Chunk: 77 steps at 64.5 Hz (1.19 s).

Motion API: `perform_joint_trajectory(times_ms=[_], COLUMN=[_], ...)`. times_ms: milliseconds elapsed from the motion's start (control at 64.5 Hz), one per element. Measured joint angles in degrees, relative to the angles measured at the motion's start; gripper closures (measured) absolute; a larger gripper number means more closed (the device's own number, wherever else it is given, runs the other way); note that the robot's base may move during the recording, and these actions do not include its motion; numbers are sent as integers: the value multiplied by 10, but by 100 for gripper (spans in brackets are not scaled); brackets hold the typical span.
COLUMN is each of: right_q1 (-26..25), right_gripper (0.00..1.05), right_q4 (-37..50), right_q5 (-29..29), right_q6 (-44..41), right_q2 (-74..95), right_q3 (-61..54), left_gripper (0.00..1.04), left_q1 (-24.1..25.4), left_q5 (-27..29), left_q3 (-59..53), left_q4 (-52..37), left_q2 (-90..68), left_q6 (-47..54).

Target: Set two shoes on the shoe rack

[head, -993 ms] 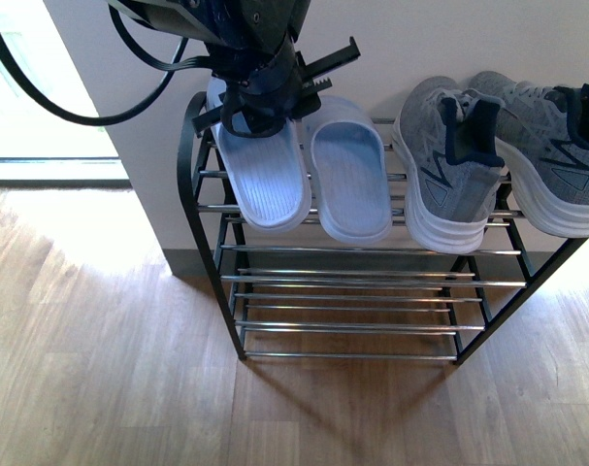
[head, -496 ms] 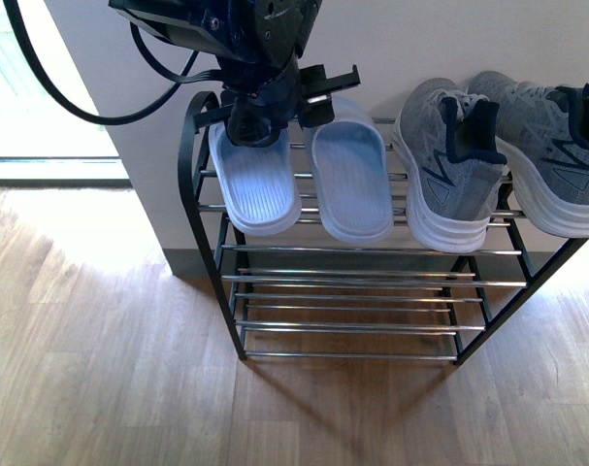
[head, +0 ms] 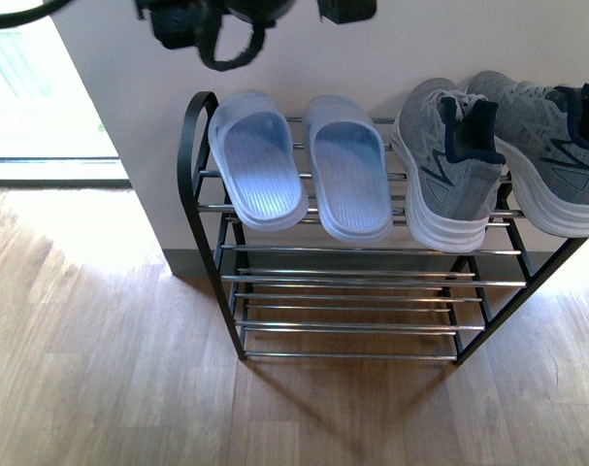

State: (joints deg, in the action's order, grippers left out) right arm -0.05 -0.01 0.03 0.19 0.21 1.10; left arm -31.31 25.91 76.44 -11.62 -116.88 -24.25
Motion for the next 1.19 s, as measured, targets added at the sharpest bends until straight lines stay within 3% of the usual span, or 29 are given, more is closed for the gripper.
perform_joint_trajectory(times_ms=[171,326,558,683,822,853,915,993,1070,1194], right_q1=[0,0,0,0,0,0,0,0,0,0], right_gripper=[9,9,9,9,9,9,9,9,9,9], right_q4=[0,0,0,0,0,0,0,0,0,0], right_q5=[0,0,0,0,0,0,0,0,0,0], right_q6=[0,0,0,0,0,0,0,0,0,0], right_q2=[0,0,0,0,0,0,0,0,0,0], right_q3=[0,0,0,0,0,0,0,0,0,0], left_gripper=[9,9,9,9,9,13,24,38,51,81], left_q1=[9,11,7,-29,-43,-32,5,49,84,149], left_q5=[79,142,242,315,327,290,142,19,-35,-103], left_q3=[-166,-313,-486,-519,-525,-541,-598,-648,-663,-692], left_q4=[-63,-60,86,214,246,205,82,-1,-5,7], left_q2=[162,326,602,760,806,823,863,911,942,986], left_q6=[27,37,8,-39,-59,-34,45,142,186,226])
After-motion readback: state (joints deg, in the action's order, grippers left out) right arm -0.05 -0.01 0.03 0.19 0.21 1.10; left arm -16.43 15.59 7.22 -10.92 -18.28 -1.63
